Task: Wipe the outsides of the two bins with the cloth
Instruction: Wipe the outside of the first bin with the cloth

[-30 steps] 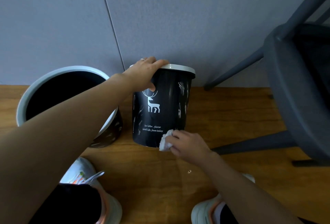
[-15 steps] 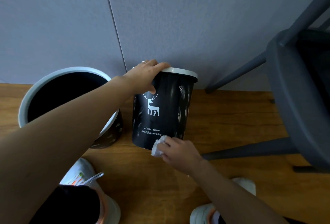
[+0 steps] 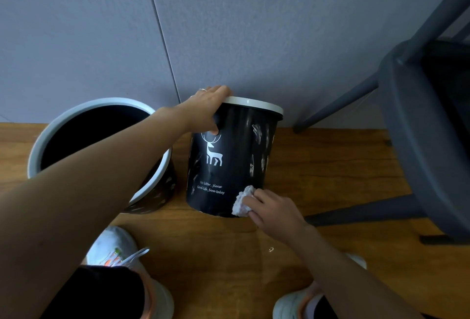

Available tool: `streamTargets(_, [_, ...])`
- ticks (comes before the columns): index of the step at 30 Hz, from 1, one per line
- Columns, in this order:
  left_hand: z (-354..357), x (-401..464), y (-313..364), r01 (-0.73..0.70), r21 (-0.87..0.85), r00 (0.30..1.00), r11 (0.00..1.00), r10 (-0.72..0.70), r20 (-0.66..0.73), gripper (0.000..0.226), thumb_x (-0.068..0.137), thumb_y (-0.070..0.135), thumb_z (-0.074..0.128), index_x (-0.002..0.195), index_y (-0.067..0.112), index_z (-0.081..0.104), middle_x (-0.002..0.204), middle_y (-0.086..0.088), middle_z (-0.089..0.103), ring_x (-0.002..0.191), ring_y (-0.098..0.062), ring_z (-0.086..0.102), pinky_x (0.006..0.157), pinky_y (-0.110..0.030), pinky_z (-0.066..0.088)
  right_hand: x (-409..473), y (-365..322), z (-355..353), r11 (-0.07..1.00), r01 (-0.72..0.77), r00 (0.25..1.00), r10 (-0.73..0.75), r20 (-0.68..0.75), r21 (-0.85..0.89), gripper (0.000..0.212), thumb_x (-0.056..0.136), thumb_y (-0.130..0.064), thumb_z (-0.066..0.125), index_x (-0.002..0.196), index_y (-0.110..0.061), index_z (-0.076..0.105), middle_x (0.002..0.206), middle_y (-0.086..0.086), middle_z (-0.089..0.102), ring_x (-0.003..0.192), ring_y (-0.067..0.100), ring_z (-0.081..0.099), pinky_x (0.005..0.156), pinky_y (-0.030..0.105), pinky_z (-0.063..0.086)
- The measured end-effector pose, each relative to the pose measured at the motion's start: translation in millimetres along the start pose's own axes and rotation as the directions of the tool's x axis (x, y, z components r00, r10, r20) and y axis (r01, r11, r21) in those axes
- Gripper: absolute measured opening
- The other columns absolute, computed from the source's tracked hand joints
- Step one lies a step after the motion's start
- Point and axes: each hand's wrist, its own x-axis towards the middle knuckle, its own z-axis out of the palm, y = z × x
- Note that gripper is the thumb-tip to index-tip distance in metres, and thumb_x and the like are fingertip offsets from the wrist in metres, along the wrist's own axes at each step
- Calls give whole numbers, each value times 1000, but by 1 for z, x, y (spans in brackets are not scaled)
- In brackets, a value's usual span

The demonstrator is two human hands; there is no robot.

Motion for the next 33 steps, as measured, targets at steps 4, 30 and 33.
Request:
streamTargets(4, [0, 0, 6, 20, 76, 1000, 997, -20, 5, 97, 63, 39, 82, 142, 35, 27, 123, -4, 47, 116, -27, 43, 97, -45, 41, 4, -3, 1, 1000, 12, 999, -13, -37, -6, 18, 82, -21, 68, 100, -20, 66, 86, 0, 62, 68, 13, 58, 41, 25, 48])
streamTargets(30, [6, 8, 17, -12, 132, 1000, 991, 16, -27, 91, 66, 34, 82, 142, 26, 33, 127, -8, 43, 119, -30, 40, 104, -44, 33, 16, -15, -3, 998, 10, 1000, -11, 18, 65, 22, 89, -26, 61, 111, -20, 64, 92, 1, 62, 75, 14, 58, 45, 27, 50])
streamTargets(33, [6, 8, 11, 24, 126, 1000, 992, -21, -21, 90, 65, 35, 84, 139, 27, 34, 125, -9, 42, 119, -31, 38, 104, -46, 32, 15, -15, -2, 998, 17, 999, -20, 45, 62, 23, 92, -27, 57, 114, -21, 61, 96, 0, 61, 77, 12, 57, 48, 25, 49])
